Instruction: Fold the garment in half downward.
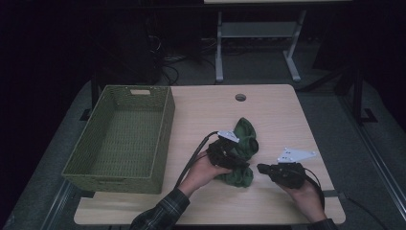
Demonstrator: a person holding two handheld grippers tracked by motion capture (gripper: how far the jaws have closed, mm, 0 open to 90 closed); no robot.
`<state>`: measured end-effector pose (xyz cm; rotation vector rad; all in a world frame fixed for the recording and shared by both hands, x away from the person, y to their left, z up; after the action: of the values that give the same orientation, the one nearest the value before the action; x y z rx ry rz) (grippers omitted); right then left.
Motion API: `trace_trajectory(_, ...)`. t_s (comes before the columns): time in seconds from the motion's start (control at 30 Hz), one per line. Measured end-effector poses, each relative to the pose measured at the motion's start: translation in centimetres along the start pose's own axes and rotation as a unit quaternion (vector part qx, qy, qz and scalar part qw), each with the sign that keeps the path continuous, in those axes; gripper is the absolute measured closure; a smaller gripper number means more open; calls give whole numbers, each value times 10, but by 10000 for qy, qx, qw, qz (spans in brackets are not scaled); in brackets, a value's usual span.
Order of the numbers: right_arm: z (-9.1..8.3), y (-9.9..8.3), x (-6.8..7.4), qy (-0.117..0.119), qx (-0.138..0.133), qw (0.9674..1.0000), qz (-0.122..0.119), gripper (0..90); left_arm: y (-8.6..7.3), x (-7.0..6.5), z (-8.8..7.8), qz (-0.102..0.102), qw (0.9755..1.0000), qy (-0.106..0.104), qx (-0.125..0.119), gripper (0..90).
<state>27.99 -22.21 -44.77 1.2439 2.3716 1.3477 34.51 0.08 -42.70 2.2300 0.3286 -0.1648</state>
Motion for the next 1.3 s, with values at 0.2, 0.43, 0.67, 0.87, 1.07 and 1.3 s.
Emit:
trace_trajectory(0.2,-10,-6,-7,-148,-30,9999,54,856,6,-1,1,170,9998,107,-71,640)
trace_trajectory(0.43,-10,-7,-10,-189,-7,9998,78,849,16,-9,-22,363,9986,264,-272,542)
trace_trajectory(0.67,-11,-7,-12,-246,-15,9997,95,849,14,-22,-48,539,9973,404,-305,700)
trace_trajectory(0.87,-11,-7,-13,-270,-1,9996,110,849,0,-31,-53,577,9973,372,-265,818)
trace_trajectory(1.07,-10,-7,-14,-301,12,9995,97,849,-8,-27,-20,524,9982,284,12,818)
trace_trajectory(1.3,-11,-7,-14,-299,26,9995,101,849,-16,-18,9,596,9964,442,401,828)
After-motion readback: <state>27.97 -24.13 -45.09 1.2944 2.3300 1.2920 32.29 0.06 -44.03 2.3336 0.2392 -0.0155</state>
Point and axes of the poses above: each handheld gripper's, and its own axes: z roughly forward along the jaws, y roughly out of its top, x roughly to its left, the point moved 1 cm from there along z, roughly forward along the jaws, and after that the axes turned 10 degrees about z, right-handed, at the moved point
